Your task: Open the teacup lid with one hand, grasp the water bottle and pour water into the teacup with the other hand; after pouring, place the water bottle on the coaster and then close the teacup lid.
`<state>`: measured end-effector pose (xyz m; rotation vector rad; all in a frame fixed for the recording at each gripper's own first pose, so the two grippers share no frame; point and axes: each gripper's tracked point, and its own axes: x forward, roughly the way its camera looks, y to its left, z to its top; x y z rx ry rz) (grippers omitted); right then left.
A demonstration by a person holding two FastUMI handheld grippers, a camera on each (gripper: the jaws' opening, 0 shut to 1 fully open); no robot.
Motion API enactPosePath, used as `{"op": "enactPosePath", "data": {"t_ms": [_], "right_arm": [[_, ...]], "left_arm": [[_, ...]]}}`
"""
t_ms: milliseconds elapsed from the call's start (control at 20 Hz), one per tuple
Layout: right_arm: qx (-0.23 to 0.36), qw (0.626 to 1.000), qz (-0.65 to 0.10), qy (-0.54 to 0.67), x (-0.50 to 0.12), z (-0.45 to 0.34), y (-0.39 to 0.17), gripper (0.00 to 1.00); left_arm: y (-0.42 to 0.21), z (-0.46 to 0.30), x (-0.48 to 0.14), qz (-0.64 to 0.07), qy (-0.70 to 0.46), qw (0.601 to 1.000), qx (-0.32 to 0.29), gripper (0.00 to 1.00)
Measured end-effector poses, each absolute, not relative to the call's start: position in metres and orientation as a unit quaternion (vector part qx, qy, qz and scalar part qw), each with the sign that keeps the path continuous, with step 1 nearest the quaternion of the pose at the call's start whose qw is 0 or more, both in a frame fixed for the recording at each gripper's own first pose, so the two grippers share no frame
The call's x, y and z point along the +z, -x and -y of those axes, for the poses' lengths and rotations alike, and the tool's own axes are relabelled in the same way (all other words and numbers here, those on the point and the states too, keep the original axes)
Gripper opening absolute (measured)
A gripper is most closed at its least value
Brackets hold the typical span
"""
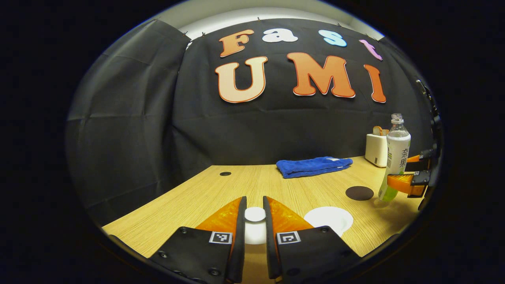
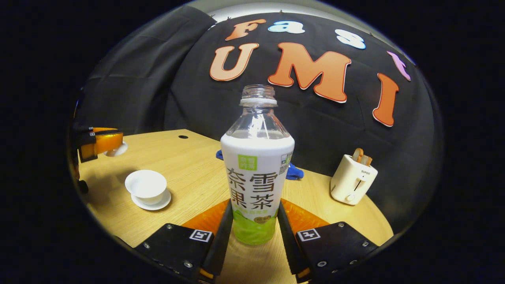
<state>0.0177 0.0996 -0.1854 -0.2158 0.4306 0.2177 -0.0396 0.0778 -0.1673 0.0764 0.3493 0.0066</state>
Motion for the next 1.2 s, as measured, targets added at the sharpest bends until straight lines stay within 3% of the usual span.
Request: {"op": "enactPosePath", "data": {"t_ms": [150,200,500,600,650,1200], "right_arm": [[0.095,0.96,-0.193,0.181,-0.183,-0.094,-0.021,0.63],[0.088,0.956,-0.186,0.207,-0.182,-0.093,-0.023,0.64],[0.08,0.936,-0.168,0.298,-0.188,-0.101,-0.027,0.64],[0.078,0.93,-0.162,0.321,-0.187,-0.103,-0.029,0.64],[0.081,0.928,-0.162,0.327,-0.188,-0.106,-0.028,0.64],[0.09,0.888,-0.138,0.429,-0.196,-0.119,-0.026,0.64]], "left_arm": [[0.042,-0.082,-0.169,-0.176,-0.039,0.984,0.007,0.23],[0.044,-0.085,-0.171,-0.177,-0.04,0.983,0.008,0.27],[0.048,-0.09,-0.176,-0.182,-0.034,0.983,0.011,0.27],[0.05,-0.094,-0.175,-0.181,-0.037,0.983,0.014,0.23],[0.051,-0.094,-0.176,-0.183,-0.038,0.982,0.015,0.27],[0.059,-0.1,-0.186,-0.193,-0.037,0.98,0.016,0.27]]}}
